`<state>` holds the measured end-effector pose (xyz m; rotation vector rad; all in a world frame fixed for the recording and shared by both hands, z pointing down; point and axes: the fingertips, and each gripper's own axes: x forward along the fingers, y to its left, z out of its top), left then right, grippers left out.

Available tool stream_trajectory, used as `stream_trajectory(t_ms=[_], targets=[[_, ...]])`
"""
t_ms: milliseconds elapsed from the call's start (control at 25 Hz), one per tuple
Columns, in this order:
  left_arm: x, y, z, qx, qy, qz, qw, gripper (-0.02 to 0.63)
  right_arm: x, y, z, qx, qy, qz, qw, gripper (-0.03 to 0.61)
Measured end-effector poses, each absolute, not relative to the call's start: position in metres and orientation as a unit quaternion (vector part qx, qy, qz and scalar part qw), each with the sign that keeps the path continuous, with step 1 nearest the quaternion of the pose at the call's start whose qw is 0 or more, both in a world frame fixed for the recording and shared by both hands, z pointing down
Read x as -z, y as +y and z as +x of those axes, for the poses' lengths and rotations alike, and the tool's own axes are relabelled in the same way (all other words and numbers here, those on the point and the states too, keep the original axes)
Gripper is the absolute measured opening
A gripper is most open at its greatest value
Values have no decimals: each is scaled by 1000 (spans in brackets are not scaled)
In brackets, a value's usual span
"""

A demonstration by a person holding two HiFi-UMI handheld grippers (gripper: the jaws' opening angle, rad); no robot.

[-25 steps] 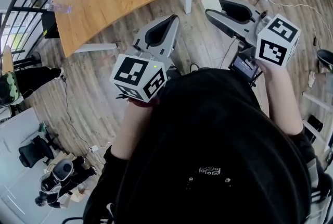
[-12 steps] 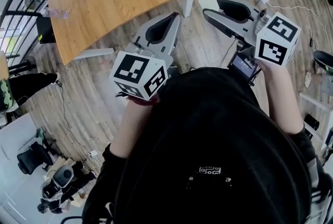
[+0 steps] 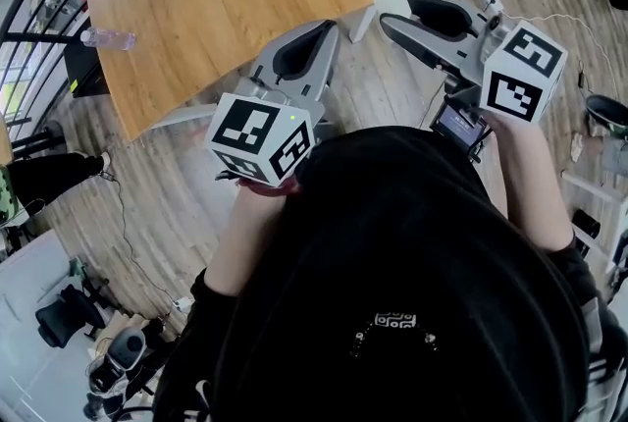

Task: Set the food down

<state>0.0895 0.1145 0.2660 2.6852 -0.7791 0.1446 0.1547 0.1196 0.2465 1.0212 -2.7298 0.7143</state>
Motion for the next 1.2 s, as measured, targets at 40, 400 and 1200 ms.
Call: stream_trajectory(t_ms=[40, 400, 1200], targets=[[-265, 111, 84, -50, -272, 946, 171, -2, -245, 116, 149, -237, -907, 341, 71, 172], [-272, 67, 17, -42, -262, 948, 173, -2, -247, 73, 79, -237, -905, 345, 76, 172], [-288, 46, -36, -39, -287, 936, 200, -2, -244, 37, 27, -243, -913, 318, 84, 172]])
